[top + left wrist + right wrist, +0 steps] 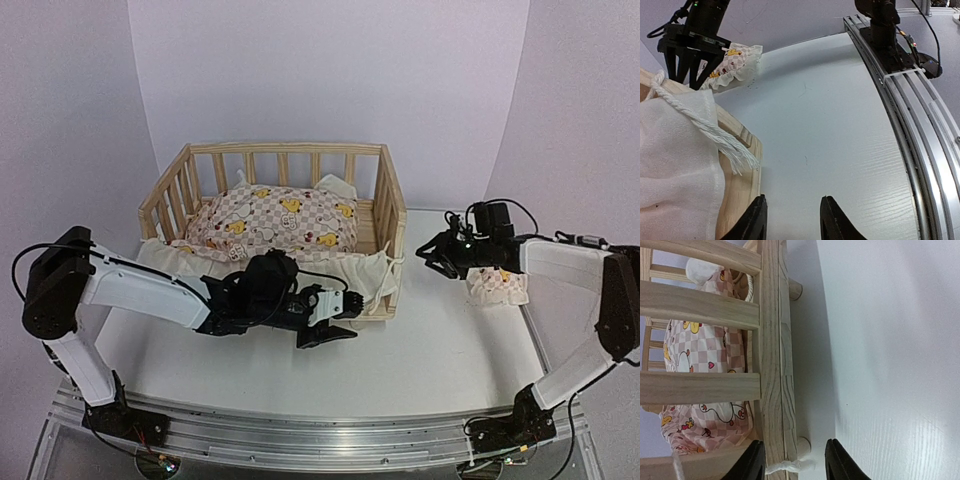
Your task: Set up the pet bed
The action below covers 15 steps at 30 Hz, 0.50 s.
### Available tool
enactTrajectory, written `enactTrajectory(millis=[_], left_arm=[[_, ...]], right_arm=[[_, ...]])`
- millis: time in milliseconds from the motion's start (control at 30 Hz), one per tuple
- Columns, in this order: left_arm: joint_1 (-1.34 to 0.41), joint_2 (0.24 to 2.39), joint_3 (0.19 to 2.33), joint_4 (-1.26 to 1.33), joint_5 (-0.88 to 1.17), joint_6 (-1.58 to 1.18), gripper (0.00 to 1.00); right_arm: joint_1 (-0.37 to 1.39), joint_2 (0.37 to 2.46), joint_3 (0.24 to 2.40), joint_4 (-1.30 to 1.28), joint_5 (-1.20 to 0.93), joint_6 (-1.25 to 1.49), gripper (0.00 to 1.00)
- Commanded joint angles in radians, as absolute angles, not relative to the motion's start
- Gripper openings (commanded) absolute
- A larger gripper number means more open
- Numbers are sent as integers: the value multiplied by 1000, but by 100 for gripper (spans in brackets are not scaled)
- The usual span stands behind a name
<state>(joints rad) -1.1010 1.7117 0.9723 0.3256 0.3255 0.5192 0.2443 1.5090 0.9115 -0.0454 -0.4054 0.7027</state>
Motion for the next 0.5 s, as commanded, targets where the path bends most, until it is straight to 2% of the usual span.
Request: enactTrajectory(millis=[0, 100, 200, 467], left_arm=[[-1106, 1569, 963, 233, 443, 587, 41], [-1106, 1500, 952, 167, 471, 610, 44], [-1097, 1443, 971, 133, 384, 584, 47], [-879, 1446, 1259, -49, 147, 492, 66]], right_arm=[[240, 1349, 991, -199, -265, 608, 46], [241, 1318, 1069, -249, -233, 577, 52], [244, 1333, 1168, -266, -251, 581, 58], [366, 1468, 1376, -274, -213, 565, 68]])
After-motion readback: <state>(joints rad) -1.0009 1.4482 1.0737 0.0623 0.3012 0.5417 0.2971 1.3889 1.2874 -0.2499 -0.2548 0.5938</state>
